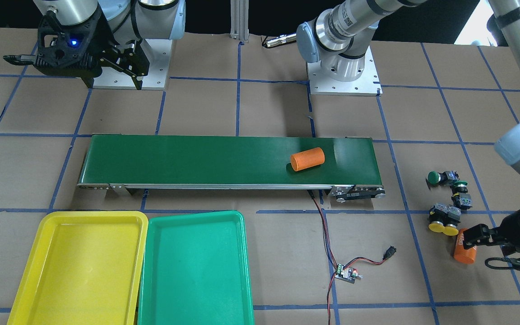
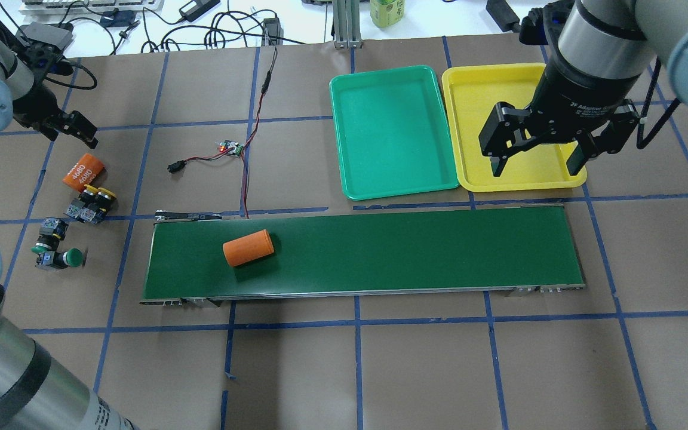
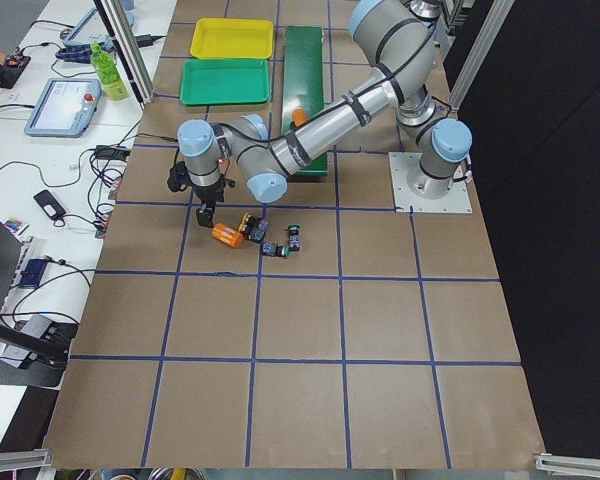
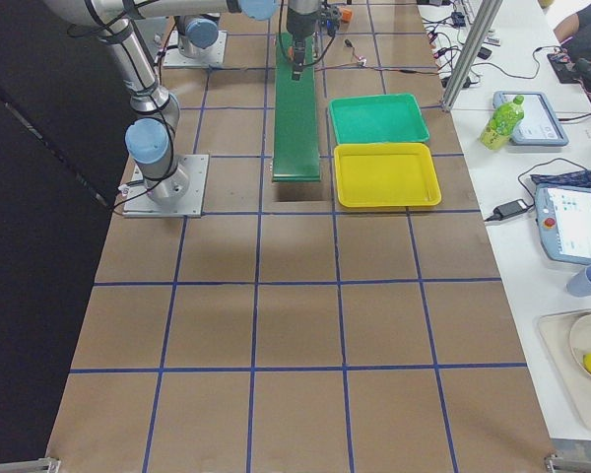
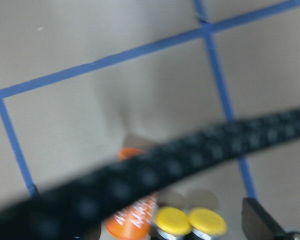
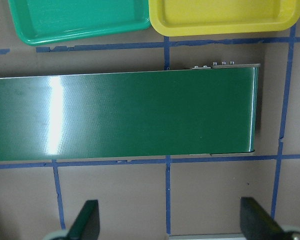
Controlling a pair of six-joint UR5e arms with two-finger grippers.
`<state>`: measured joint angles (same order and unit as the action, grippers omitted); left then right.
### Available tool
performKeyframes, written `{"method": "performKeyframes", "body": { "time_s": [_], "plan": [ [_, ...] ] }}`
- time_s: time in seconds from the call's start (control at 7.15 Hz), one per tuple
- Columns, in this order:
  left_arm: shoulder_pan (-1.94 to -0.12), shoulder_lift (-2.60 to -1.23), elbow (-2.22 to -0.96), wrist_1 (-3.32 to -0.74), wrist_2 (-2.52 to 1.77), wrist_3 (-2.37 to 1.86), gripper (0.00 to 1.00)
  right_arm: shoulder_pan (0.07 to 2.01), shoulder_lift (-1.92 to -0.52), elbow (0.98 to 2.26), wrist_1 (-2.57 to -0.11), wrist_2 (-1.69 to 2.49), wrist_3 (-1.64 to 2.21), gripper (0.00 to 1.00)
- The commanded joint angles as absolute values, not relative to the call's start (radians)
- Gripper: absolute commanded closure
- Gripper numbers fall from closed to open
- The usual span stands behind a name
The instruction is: Sort buttons by color to trays
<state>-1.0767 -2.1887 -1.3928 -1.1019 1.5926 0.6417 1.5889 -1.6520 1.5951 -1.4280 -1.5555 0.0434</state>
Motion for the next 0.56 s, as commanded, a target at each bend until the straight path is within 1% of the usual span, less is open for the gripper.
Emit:
{"method": "performKeyframes", "body": {
  "time_s": [0.0, 0.42],
  "plan": [
    [-1.046, -2.250, -1.378, -1.094, 1.592, 0.603, 0.00, 1.588, -1.652, 1.597, -1.431, -1.555, 0.043, 0.00],
    [-1.046, -2.276, -1.378, -1.098, 1.582, 0.597, 0.00, 1.588, -1.655, 1.595, -1.431, -1.555, 0.046, 0.00]
  ]
}}
